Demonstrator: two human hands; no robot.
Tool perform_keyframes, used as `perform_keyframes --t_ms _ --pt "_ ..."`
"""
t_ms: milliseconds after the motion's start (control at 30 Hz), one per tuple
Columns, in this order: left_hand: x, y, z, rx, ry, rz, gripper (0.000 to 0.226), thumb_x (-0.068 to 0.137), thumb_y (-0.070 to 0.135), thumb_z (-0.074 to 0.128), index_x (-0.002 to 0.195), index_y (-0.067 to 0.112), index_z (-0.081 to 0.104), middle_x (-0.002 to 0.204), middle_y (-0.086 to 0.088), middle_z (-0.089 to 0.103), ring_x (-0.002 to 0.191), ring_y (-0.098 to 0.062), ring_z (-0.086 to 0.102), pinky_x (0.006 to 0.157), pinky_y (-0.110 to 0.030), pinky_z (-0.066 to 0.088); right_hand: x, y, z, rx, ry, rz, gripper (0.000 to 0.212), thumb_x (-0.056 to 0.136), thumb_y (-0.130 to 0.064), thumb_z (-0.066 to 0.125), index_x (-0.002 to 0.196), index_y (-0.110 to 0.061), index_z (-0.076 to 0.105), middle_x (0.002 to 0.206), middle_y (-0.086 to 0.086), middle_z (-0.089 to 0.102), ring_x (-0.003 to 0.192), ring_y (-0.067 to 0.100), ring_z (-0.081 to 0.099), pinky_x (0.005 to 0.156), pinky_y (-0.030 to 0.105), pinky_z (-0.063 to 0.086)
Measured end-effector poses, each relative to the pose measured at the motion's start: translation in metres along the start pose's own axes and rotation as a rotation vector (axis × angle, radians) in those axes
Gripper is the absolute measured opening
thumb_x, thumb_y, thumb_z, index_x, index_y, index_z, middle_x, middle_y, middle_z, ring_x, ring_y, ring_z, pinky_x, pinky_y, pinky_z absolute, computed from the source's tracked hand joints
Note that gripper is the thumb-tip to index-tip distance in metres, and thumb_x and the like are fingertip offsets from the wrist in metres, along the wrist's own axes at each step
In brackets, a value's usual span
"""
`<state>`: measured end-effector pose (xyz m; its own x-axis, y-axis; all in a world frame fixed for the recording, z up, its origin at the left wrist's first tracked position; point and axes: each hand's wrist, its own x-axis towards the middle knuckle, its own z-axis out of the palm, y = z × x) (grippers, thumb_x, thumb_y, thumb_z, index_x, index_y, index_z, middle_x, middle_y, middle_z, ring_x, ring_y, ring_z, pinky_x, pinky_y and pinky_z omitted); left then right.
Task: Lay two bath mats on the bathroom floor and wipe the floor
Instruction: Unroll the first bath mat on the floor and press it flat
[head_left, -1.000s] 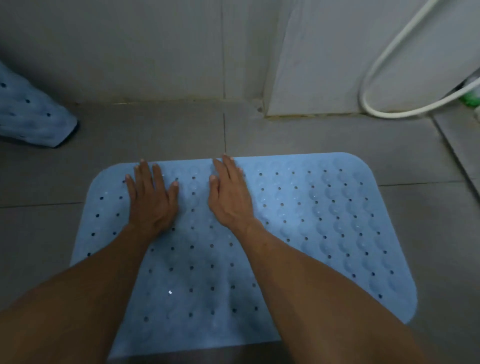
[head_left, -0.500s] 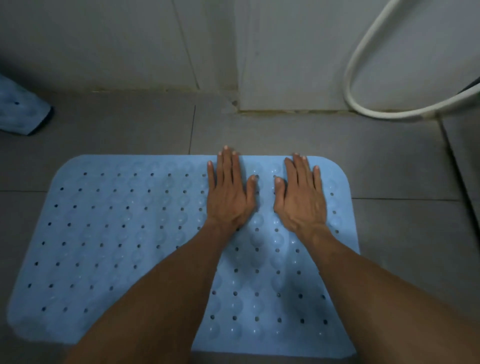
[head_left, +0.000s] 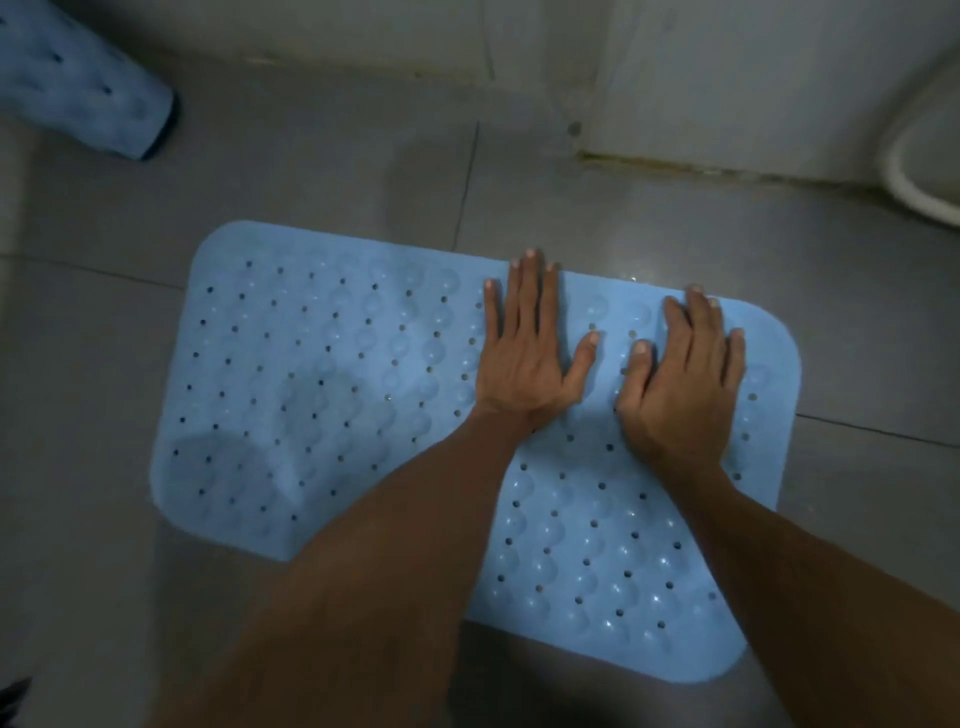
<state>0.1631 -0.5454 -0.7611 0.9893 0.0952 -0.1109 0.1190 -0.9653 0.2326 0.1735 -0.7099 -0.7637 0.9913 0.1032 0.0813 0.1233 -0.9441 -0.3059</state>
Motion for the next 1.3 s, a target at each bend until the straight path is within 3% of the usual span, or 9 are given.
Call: perform_keyframes --t_ms 200,367,600,700,800,933,1300 --pt "-0.001 -0.001 0.003 0.03 -0.021 0.015 0.079 0.098 0.055 0.022 0.154 0.001 0.007 0.162 -0.02 -0.001 0.151 -0.03 -0.005 0.12 -0.054 0.004 0.001 0.001 0.004 -0.014 -0.016 0.017 0.052 0.103 -0.035 0.035 0.149 -0.011 0.036 0.161 0.008 0.03 0.151 0.021 0.02 0.124 0.046 0.012" --pt "-0.001 -0.001 0.005 -0.051 0.013 0.018 0.079 0.097 0.057 0.023 0.153 0.002 0.016 0.162 -0.019 0.006 0.151 -0.029 0.0 0.121 -0.051 0.001 0.002 0.004 0.01 0.017 0.029 0.013 0.05 0.102 -0.032 0.036 0.147 -0.011 0.041 0.159 0.007 0.034 0.15 0.02 0.025 0.124 0.044 0.01" --pt "-0.02 -0.026 -0.003 -0.419 0.071 0.116 0.074 0.099 0.053 0.029 0.151 0.001 0.02 0.161 -0.017 0.012 0.15 -0.026 0.007 0.123 -0.038 -0.005 -0.008 -0.003 0.007 -0.045 0.0 0.053 0.058 0.103 -0.046 0.022 0.15 -0.016 0.037 0.161 0.007 0.028 0.151 0.024 0.02 0.124 0.045 0.007" --pt "-0.066 -0.067 -0.007 -0.288 0.164 0.24 0.066 0.1 0.044 0.029 0.147 -0.002 0.033 0.157 -0.021 0.025 0.147 -0.032 0.021 0.123 -0.041 0.005 -0.039 -0.033 0.006 -0.036 0.045 0.18 0.063 0.102 -0.047 0.019 0.151 -0.01 0.036 0.163 0.012 0.024 0.151 0.027 0.017 0.124 0.048 0.007" --pt "-0.122 -0.115 -0.003 -0.195 0.204 0.14 0.063 0.1 0.04 0.029 0.144 -0.004 0.036 0.155 -0.023 0.028 0.147 -0.034 0.022 0.123 -0.044 0.009 -0.099 -0.099 0.015 0.05 0.059 0.157 0.062 0.103 -0.045 0.022 0.151 -0.008 0.035 0.163 0.013 0.023 0.152 0.026 0.017 0.124 0.046 0.007" --pt "-0.161 -0.147 0.002 -0.108 0.136 0.02 0.068 0.1 0.044 0.021 0.149 -0.003 0.025 0.159 -0.024 0.016 0.149 -0.034 0.013 0.123 -0.044 0.005 -0.157 -0.172 0.036 0.068 -0.064 0.075 0.061 0.103 -0.047 0.023 0.154 -0.014 0.027 0.166 0.007 0.016 0.154 0.02 0.008 0.125 0.044 0.003" --pt "-0.165 -0.148 0.001 -0.119 0.133 -0.016 0.061 0.102 0.034 0.027 0.151 -0.003 0.021 0.16 -0.021 0.013 0.15 -0.031 0.01 0.122 -0.047 0.012 -0.168 -0.179 0.051 0.023 -0.059 0.102 0.053 0.105 -0.034 0.028 0.153 -0.014 0.033 0.164 0.005 0.025 0.153 0.017 0.014 0.124 0.046 0.013"
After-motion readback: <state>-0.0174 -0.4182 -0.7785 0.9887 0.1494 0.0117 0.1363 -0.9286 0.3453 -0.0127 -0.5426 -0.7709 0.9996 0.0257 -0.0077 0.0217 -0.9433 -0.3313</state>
